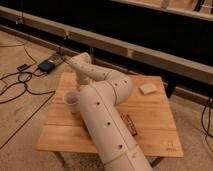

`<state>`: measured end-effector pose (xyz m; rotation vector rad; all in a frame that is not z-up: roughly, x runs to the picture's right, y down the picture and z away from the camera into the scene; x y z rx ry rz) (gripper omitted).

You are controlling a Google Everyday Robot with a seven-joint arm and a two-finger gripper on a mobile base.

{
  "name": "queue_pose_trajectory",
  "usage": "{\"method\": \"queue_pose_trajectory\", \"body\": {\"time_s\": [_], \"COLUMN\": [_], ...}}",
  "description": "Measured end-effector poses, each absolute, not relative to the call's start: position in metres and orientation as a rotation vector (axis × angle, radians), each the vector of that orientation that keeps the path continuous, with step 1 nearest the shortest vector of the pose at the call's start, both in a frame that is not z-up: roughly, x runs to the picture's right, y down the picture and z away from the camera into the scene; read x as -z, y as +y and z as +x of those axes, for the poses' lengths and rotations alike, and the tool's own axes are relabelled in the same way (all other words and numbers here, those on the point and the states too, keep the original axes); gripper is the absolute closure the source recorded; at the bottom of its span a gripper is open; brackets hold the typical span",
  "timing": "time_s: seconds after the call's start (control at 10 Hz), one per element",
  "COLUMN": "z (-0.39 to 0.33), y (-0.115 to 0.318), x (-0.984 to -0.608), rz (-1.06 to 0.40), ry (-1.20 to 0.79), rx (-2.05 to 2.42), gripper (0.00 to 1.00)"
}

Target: Place the pepper on the white sponge

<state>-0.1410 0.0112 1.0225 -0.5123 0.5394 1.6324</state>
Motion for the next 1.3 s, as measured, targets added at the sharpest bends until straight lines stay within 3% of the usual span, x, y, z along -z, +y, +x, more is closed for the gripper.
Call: {"method": "queue_pose_trajectory", "body": {"time_s": [0.4, 0.5, 0.9, 1.3], "z": [-0.15, -0.151, -0.152, -0.138], "y": [0.004, 0.004, -0.002, -0.045], "x": [-1.024, -1.023, -1.015, -0.991], "rz": [-0.516, -0.521, -0.545, -0.502], "ry": [0.521, 0.523, 0.515, 0.463], "rx": [-1.604, -1.6, -1.589, -1.585], "gripper": [0.91, 0.98, 1.0, 1.0]}}
